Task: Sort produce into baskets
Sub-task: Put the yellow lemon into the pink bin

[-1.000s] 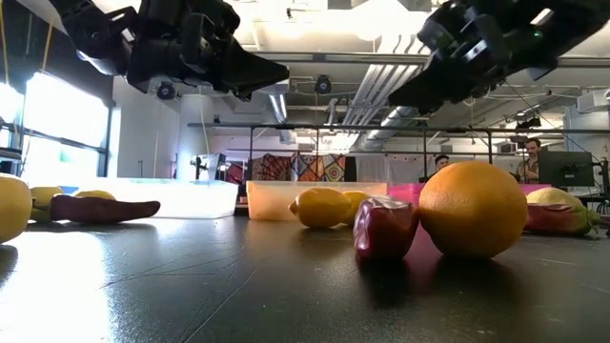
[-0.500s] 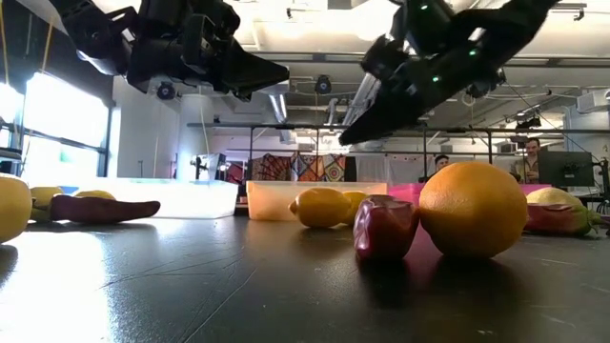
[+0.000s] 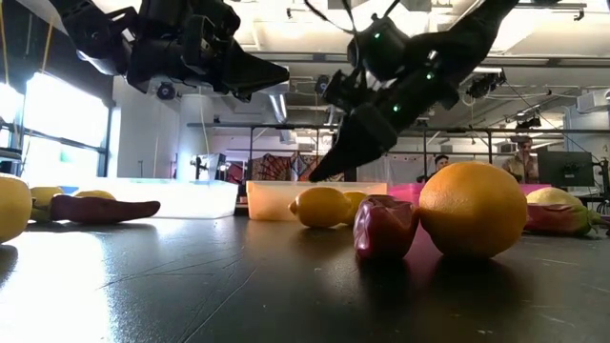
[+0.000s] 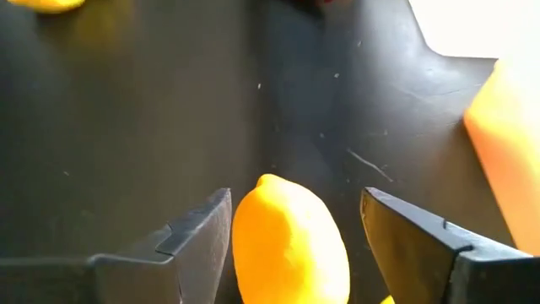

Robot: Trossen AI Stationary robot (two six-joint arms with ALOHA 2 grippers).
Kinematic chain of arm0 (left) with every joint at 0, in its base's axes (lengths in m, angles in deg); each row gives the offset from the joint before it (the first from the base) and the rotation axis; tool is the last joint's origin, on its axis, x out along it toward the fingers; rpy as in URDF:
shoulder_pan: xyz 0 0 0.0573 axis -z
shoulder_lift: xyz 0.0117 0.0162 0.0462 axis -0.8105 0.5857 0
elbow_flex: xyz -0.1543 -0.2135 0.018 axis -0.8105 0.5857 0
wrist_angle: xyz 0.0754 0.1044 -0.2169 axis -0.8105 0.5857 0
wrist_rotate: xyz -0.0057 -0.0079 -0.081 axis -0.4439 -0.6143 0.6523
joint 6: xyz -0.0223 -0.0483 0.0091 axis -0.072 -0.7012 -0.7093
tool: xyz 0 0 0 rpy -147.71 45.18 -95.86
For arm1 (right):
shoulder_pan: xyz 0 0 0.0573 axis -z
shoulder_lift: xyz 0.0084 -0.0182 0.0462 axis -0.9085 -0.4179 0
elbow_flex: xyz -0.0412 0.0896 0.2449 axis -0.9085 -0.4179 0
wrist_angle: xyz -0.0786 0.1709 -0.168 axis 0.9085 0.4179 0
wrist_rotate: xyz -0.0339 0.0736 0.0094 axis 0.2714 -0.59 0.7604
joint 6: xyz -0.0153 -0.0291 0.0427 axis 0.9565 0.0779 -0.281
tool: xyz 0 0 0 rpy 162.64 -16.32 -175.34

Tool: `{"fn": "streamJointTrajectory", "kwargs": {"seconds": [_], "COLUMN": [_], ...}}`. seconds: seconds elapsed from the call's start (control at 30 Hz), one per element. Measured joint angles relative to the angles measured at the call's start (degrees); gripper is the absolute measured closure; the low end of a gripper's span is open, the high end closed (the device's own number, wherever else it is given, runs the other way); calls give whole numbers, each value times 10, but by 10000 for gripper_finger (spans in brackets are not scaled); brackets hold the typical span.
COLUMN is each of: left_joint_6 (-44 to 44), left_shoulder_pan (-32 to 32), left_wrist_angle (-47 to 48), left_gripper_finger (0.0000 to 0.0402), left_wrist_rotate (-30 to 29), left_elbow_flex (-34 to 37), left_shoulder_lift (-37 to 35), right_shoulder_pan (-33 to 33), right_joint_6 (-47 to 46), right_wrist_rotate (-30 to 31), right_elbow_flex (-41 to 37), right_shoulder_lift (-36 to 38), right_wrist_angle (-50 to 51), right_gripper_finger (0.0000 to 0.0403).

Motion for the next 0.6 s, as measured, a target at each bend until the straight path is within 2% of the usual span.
{"fn": "streamJointTrajectory", "kwargs": {"seconds": [0.2, 0.6], "left_joint_6": [0, 5], "left_shoulder_pan": [0, 0], "left_wrist_angle": [0, 2], "left_gripper_finger": [360, 360], "left_wrist_rotate": [0, 0], "left_elbow_flex": [0, 0], "left_shoulder_lift": [0, 0], "right_shoulder_pan": [0, 3], "right_joint_6": [10, -8], "right_wrist_rotate": [0, 7], "right_elbow_flex": [19, 21], "right_shoulder_lift": [-26, -27], "right_wrist_angle": [21, 56], "right_gripper_finger": [147, 147]}}
